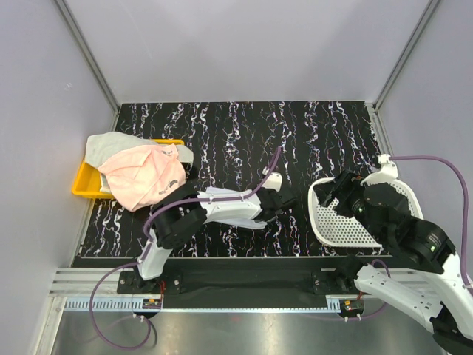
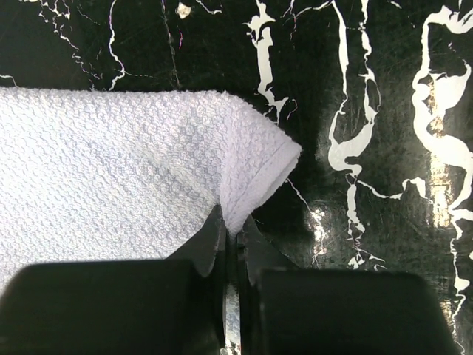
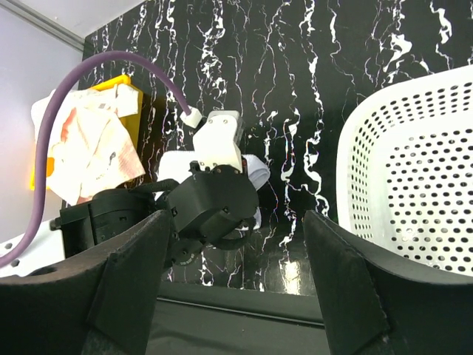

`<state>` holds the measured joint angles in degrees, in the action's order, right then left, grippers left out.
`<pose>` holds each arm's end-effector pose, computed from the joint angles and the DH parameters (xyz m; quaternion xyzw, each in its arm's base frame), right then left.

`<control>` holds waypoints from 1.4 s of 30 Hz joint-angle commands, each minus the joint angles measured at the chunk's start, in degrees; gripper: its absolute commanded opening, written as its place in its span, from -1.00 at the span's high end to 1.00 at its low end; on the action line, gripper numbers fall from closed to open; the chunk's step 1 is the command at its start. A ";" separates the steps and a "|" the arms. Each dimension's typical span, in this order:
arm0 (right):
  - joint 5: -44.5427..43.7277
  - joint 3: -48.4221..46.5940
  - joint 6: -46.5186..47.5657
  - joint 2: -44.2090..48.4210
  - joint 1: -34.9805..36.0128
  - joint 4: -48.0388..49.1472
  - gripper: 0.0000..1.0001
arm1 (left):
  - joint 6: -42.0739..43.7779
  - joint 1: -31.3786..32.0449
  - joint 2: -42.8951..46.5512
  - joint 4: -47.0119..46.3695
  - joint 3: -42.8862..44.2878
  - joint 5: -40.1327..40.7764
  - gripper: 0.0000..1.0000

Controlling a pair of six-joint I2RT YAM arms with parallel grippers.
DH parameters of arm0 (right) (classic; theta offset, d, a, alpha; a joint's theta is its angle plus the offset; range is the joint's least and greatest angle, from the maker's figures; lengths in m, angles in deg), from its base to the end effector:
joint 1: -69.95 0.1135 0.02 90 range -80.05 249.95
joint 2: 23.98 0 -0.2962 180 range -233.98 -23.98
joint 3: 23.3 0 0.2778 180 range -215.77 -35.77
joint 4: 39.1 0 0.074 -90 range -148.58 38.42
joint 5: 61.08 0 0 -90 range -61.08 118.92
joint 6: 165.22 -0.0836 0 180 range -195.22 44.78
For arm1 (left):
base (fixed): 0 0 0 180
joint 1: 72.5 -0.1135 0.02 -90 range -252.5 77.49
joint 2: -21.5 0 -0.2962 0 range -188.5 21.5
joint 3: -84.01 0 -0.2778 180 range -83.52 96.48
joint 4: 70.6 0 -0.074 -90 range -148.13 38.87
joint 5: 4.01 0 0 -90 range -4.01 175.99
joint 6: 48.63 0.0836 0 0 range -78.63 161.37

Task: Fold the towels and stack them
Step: Neatly place the folded towel into the bin

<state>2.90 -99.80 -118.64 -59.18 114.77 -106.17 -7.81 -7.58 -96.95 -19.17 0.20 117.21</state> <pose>0.1116 0.0592 0.4028 0.1096 0.8266 0.2237 0.5046 0.2338 -0.3974 0.1291 0.0927 0.9496 0.0302 0.2978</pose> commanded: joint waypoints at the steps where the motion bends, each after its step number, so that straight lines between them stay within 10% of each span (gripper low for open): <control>1: -0.87 -3.55 1.93 -0.04 -0.35 -0.43 -0.60 | -1.00 -0.06 0.67 -1.76 -4.26 -5.72 1.00; 16: -0.96 -6.72 3.34 -0.39 -0.35 -1.58 -0.60 | -6.44 0.20 17.56 -15.12 -3.93 -20.84 1.00; 30: 2.02 -10.15 6.42 2.77 -0.34 1.06 -0.62 | -6.88 1.08 -3.79 -16.11 33.66 -33.58 1.00; 42: 1.41 -13.31 7.38 4.61 -0.43 -1.93 -0.64 | -13.82 1.69 -12.94 -27.79 38.36 -38.78 1.00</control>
<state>4.54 -112.07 -112.28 -54.63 114.72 -107.74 -18.44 -6.66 -109.67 -38.97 37.51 81.21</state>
